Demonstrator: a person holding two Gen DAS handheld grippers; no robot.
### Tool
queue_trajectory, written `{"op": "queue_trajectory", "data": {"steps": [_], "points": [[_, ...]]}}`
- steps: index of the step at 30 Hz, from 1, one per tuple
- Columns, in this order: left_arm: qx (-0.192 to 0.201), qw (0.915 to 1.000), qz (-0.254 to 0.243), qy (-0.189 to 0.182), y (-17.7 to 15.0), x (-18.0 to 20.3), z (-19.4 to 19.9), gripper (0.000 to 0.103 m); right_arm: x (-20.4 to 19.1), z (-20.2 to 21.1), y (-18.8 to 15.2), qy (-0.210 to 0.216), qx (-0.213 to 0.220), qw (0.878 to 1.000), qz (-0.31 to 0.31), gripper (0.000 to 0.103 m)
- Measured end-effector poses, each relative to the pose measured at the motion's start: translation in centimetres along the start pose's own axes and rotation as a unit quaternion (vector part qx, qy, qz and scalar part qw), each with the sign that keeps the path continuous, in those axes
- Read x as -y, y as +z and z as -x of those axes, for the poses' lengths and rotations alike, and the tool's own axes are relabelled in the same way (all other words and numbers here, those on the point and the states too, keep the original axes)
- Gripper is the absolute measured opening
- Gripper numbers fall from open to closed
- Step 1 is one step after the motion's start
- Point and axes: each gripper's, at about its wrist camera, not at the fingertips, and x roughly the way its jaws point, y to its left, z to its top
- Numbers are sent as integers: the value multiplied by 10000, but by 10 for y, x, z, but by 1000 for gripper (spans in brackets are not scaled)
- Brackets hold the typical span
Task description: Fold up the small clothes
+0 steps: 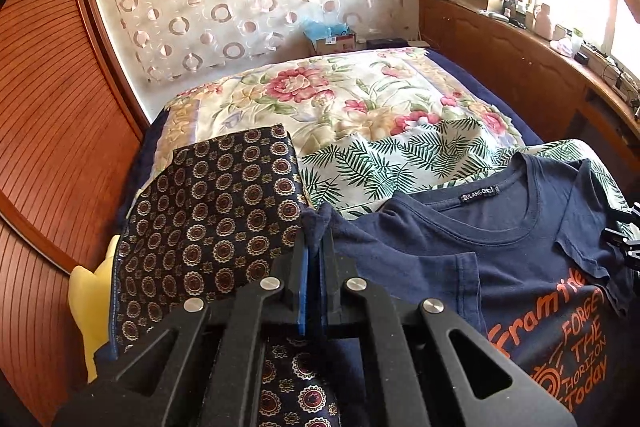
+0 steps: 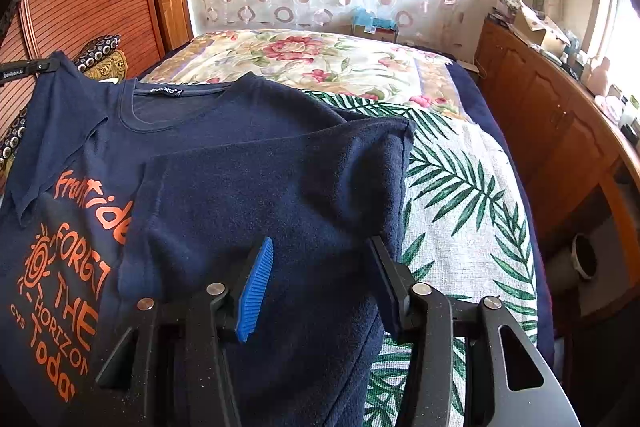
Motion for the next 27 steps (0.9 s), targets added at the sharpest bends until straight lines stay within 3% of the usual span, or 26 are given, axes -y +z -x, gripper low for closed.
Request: {"op": "queue_trajectory", "data": {"steps": [4,10,17,22,27], "points": [[36,10000,-15,-44,-2,1,1,5,2,1,2,157,-85,9998,73,56],[41,9999,-15,-97,-2,1,0,5,23,7,21,-82,94,9999,-41,56],[22,9999,-22,-100,-3,4,-1,5,62,-28,43,88,-183,9978,-623,56],[-11,10000,-19,-70,-4,3,-2,5,68,-42,54,178,-125,9972,-709,56],[-8,10000,-23,-65,-4,3,-3,5,57,-52,59,-21,-114,9989,-461,56]]}}
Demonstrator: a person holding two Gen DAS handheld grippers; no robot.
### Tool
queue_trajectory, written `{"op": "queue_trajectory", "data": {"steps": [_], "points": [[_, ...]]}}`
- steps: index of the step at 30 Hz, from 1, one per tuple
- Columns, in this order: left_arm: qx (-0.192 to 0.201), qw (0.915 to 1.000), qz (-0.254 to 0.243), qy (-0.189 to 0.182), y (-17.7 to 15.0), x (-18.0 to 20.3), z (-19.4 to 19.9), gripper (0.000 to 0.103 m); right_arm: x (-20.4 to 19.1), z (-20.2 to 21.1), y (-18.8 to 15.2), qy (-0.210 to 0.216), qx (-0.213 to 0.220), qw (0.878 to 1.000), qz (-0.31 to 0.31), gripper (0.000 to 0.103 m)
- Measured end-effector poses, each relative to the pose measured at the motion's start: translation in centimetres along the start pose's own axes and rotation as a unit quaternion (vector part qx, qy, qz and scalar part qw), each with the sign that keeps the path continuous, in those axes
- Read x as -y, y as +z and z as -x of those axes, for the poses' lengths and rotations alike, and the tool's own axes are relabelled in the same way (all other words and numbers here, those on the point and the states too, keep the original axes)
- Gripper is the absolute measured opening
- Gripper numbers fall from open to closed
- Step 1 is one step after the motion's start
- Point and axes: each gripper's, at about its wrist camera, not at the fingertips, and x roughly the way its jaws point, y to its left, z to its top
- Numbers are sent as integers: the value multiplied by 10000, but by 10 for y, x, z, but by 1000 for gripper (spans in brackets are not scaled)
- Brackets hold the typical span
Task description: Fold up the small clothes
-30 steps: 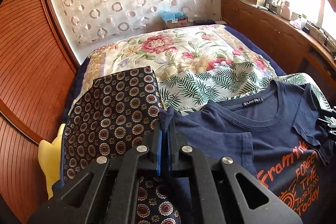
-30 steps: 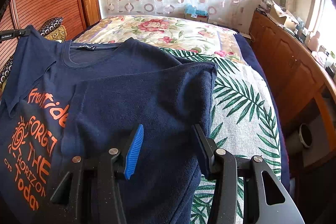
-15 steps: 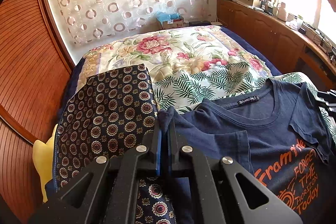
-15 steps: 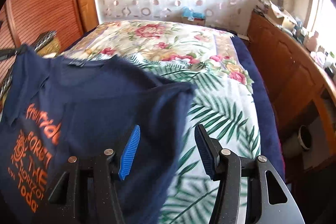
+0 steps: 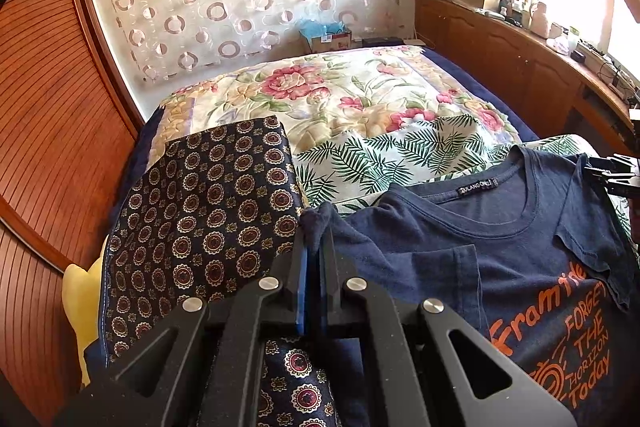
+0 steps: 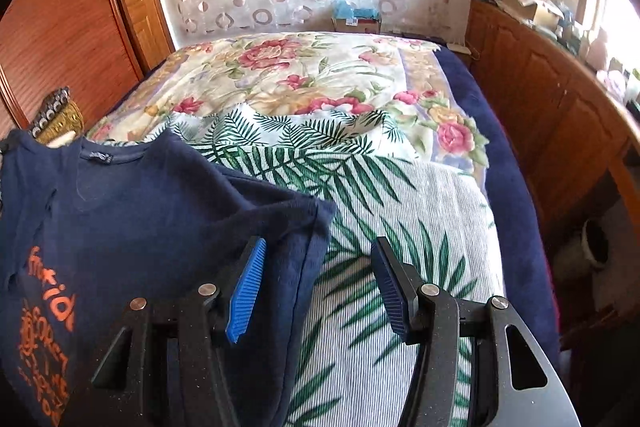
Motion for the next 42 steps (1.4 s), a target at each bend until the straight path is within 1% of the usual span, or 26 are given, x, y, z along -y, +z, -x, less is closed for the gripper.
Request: {"op": "queue_trajectory", "data": {"steps": [2,7,9,10,12,13,15,17,20,22,24,27,30,33,36,39,42], "points": [[-3,10000,-8,16,0,1,0,5,-7,-2,0,-119,9,9998,175,56],[13,10000,-8,69,-1,-1,0,5,-8,-5,-1,-29,52,9997,242,56],[30,10000,-22,16,-3,-1,1,5,-7,-6,-2,41,87,9996,274,48],[50,10000,-36,-66,-4,0,2,5,-5,-7,-1,80,85,9995,289,45],[136,9997,-59,-178,-5,4,8,5,-6,-8,1,187,56,9993,318,29],[201,9995,-93,-243,-7,9,14,5,-7,-8,2,235,24,9991,348,26],[317,9989,-125,-332,-10,16,26,4,-7,-9,5,313,-47,9988,385,9],[425,9982,-144,-391,-12,21,38,4,-7,-6,6,416,-64,9984,376,7],[624,9968,-170,-463,-20,27,61,4,-10,8,6,552,85,9976,401,6],[731,9959,-177,-495,-26,29,76,4,-14,23,4,526,263,9972,461,6],[817,9951,-202,-526,-33,32,90,4,-19,42,-1,587,446,9959,525,6],[913,9947,-141,-443,-50,31,108,4,-23,73,-13,601,668,9943,574,6],[912,9950,-75,-397,-70,30,121,4,-21,99,-30,547,868,9932,545,5],[936,9946,76,-435,-89,27,133,4,-16,121,-49,478,956,9930,509,5],[938,9948,179,-361,-115,23,150,4,-16,141,-67,463,1069,9920,484,5],[832,9959,278,-210,-142,22,166,4,-13,164,-94,477,1129,9914,450,5],[859,9946,499,-298,-165,17,181,4,-10,181,-122,393,1130,9918,456,5]]}}
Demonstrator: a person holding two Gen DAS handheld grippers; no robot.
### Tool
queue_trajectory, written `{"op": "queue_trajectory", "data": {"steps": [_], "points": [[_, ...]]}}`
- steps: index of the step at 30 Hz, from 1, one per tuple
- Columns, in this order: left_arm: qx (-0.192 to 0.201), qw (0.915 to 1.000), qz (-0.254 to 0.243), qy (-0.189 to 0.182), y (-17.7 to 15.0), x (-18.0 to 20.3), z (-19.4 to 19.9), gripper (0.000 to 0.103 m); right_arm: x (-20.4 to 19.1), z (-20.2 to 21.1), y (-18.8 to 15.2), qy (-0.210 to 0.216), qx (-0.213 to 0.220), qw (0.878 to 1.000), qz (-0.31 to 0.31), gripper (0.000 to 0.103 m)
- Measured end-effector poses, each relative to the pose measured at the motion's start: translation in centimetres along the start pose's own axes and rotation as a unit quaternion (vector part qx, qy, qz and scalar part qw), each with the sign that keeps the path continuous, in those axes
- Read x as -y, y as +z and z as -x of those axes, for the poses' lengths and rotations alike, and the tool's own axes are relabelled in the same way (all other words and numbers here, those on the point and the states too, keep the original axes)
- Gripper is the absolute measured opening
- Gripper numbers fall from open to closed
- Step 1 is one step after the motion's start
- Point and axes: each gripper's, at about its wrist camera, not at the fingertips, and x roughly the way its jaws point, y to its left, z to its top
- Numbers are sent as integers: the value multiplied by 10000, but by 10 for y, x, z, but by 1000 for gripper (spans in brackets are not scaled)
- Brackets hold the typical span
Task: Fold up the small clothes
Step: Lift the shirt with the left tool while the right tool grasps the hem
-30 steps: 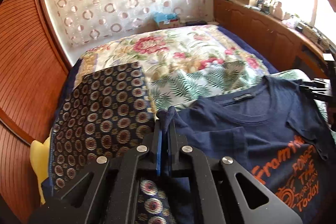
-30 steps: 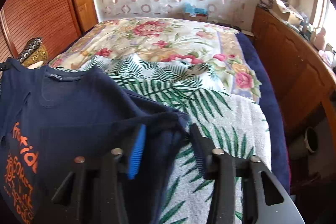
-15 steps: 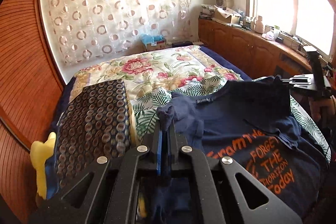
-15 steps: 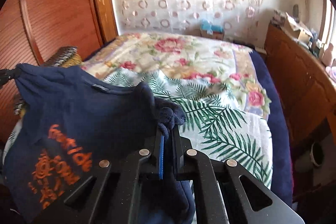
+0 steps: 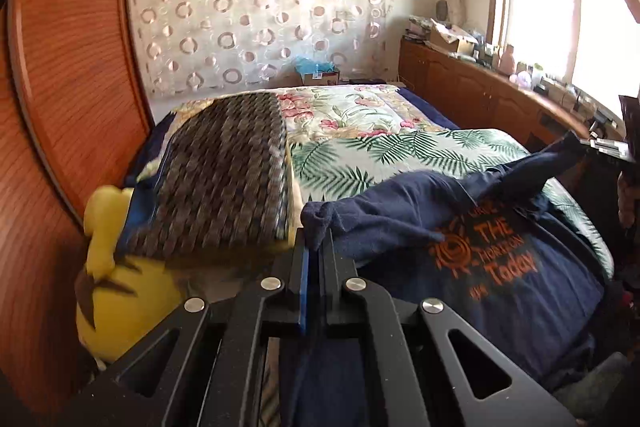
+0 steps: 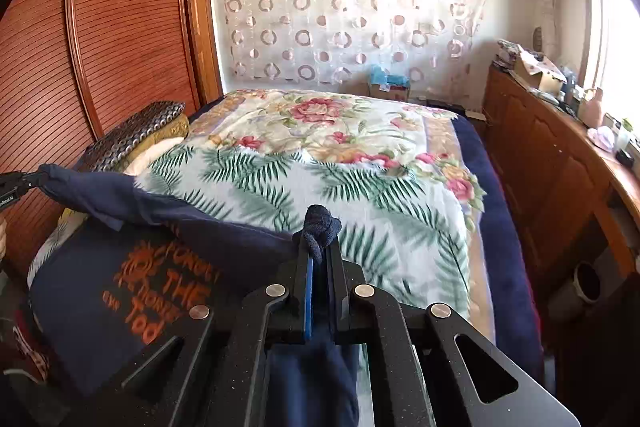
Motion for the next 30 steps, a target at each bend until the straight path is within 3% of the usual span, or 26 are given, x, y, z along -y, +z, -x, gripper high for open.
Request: {"op": "queue_trajectory", "data": {"steps": [12,15,19,20,22,24,26,28,30], "points": [[71,10000,-8,-32,-29,-2,60,4,-3,83,-25,67,16,10000,-15,5],[-52,9998,-118,156,-42,5,61,5,-9,89,-39,188,-153,9997,10,5],[-326,9994,-57,46,-58,2,47,7,-19,81,-70,78,-546,9983,210,5],[-352,9993,-54,74,-60,1,44,9,-19,77,-75,102,-622,9979,158,5],[-378,9993,31,43,-62,-4,40,34,-18,70,-82,117,-755,9970,110,5],[-306,9995,89,-45,-60,-8,41,45,-17,64,-82,28,-851,9963,124,9],[-287,9995,75,-89,-54,-9,39,55,-21,64,-74,-184,-856,9958,276,21],[-212,9997,53,-67,-47,-9,36,73,-23,68,-59,-255,-715,9964,369,32],[-151,9999,4,-56,-39,-8,30,76,-26,75,-49,-225,-566,9974,392,45]]}}
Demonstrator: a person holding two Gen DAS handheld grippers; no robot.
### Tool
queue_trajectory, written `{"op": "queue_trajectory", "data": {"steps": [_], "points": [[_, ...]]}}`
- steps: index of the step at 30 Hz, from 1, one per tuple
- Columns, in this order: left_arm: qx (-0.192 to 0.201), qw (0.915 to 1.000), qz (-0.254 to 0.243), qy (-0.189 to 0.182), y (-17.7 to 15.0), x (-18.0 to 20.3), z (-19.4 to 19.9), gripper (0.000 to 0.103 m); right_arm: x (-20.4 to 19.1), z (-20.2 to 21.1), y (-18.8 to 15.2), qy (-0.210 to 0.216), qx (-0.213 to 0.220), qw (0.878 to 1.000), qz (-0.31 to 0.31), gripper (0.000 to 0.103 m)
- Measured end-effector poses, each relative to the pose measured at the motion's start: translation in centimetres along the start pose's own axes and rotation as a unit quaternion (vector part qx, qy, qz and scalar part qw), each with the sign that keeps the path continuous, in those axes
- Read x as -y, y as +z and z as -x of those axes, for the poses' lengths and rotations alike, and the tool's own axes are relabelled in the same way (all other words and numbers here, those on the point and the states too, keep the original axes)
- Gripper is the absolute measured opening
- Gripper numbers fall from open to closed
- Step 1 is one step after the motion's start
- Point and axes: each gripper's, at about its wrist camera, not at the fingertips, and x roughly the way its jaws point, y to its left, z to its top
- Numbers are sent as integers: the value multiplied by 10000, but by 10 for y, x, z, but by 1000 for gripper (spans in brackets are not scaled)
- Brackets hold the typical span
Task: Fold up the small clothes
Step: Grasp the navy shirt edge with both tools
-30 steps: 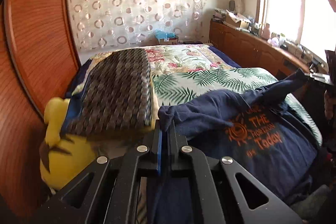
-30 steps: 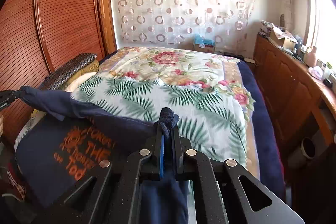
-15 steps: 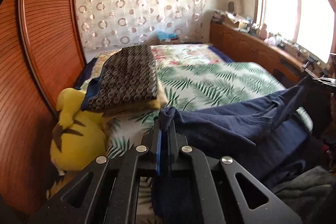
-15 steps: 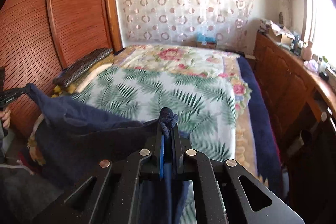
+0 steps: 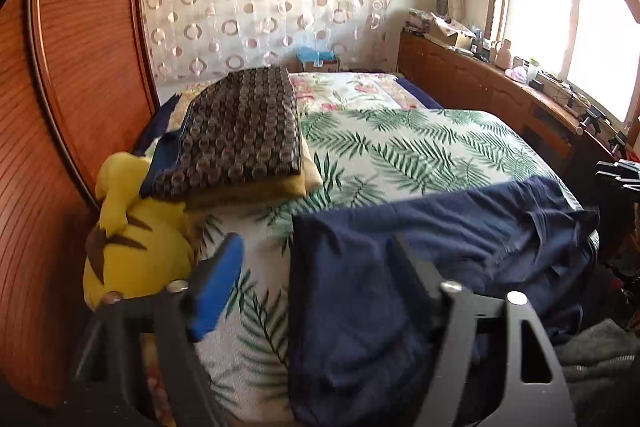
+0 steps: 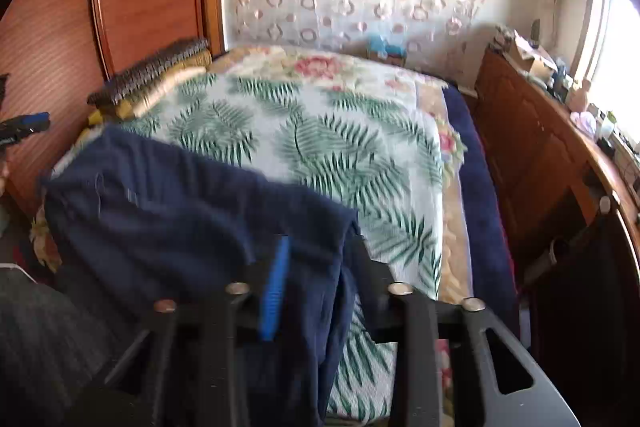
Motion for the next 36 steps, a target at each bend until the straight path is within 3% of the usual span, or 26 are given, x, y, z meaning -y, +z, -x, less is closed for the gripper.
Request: {"op": "queue_trajectory", "data": {"steps": [7,11,14,19,31,36], "points": [[-173,9998,-70,-45,22,-3,-49,76,-3,-26,21,33,177,9998,40,55],[-416,9991,-77,-80,25,-7,-80,76,3,-77,19,14,-85,9999,-51,55],[-645,9978,-126,-47,22,-8,-102,76,12,-106,18,277,-250,9991,-209,55],[-994,9950,-96,-28,8,-10,-128,76,26,-140,18,164,-538,9977,-374,55],[-1163,9931,68,-108,-11,-16,-136,76,31,-153,8,340,-740,9949,-599,55],[-1100,9936,38,-256,-14,-13,-135,63,28,-155,6,411,-742,9950,-530,55]]}}
